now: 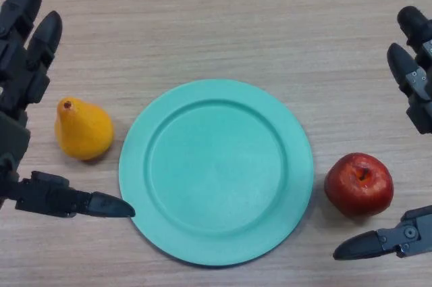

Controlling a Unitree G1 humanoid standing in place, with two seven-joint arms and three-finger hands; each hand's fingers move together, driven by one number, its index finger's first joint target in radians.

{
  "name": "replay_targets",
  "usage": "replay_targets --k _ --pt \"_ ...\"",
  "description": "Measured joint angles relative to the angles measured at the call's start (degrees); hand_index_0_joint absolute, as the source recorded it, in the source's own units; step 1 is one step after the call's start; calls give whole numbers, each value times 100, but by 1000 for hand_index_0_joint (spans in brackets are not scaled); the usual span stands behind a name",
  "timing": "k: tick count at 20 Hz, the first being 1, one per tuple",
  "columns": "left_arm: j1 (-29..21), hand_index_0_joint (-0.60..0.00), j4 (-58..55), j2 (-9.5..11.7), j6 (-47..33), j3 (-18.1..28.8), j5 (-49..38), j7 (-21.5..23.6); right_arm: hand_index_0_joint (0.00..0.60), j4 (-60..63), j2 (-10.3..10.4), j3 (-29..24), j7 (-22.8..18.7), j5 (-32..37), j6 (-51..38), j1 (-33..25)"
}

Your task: Pick up the red apple and place it on the plate

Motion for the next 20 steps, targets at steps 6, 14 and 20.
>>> replay_targets --k 6,14,20 --pt "-4 0 -1 0 -25 -167 273 45 0 -6 7 -183 63 275 0 80" --pt "206 0 502 -35 -389 -195 236 44 0 1693 24 -497 218 418 -1085 -139" --pt "395 0 821 -138 -829 -201 228 46 0 3713 -34 -368 181 -194 -2309 -406"
